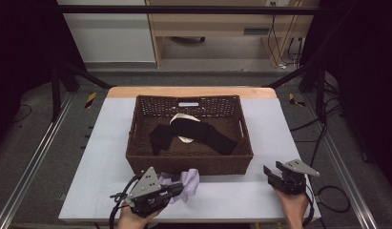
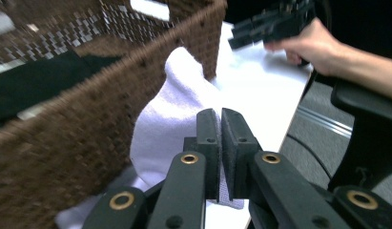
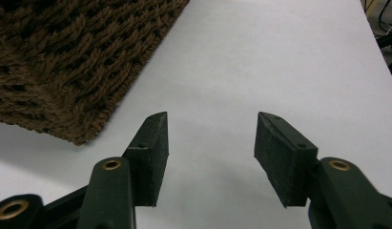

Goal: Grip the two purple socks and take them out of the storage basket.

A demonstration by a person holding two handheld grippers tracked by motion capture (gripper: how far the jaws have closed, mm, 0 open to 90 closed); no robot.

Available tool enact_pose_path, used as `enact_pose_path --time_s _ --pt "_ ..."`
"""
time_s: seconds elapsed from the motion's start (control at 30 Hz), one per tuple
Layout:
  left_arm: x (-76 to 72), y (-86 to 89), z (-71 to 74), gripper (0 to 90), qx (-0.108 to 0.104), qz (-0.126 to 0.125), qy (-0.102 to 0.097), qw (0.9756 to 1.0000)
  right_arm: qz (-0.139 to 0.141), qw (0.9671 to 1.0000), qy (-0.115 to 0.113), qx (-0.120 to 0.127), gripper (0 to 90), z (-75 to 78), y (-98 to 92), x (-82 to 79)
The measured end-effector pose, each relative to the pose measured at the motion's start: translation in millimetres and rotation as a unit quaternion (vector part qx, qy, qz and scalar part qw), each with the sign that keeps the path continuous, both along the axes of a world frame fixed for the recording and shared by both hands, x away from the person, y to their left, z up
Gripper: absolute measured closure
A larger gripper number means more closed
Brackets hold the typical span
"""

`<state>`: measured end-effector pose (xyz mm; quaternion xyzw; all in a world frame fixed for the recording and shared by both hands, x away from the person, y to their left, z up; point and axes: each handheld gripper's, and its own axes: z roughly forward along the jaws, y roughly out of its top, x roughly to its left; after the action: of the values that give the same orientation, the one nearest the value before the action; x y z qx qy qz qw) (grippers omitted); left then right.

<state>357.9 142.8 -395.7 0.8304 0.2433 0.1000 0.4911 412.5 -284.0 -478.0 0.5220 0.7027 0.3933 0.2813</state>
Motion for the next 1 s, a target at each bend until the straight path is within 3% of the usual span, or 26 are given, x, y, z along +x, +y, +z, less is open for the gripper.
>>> enact_pose_path --time_s 0.27,0.37,0.47,0.63,0.73,1.0 --pt "14.8 -15.1 -39.5 85.7 0.039 0.003 0.039 0.9984 0.004 1.0000 0.000 -0.002 46.0 0.0 1.1 1.1" --pt "18.8 -18.4 -47.8 84.5 0.043 0.002 0.046 0.9980 0.004 1.0000 0.000 -0.002 45.7 -0.3 2.0 1.6" --pt "22.5 -21.5 -54.0 77.1 0.044 0.010 0.057 0.9974 0.004 1.0000 0.002 -0.005 45.4 -0.5 2.7 2.3" --pt "24.0 -19.6 -53.8 52.5 0.036 0.027 0.056 0.9974 0.005 1.0000 0.002 -0.005 45.1 -0.3 3.6 2.7" --pt "25.1 -14.5 -51.0 44.6 0.027 0.041 0.056 0.9972 0.005 1.0000 0.003 -0.004 45.0 -0.3 3.7 2.9" --pt "26.6 11.1 -38.5 37.0 0.005 0.077 0.053 0.9956 0.004 1.0000 0.000 -0.006 43.9 -0.1 3.2 2.4"
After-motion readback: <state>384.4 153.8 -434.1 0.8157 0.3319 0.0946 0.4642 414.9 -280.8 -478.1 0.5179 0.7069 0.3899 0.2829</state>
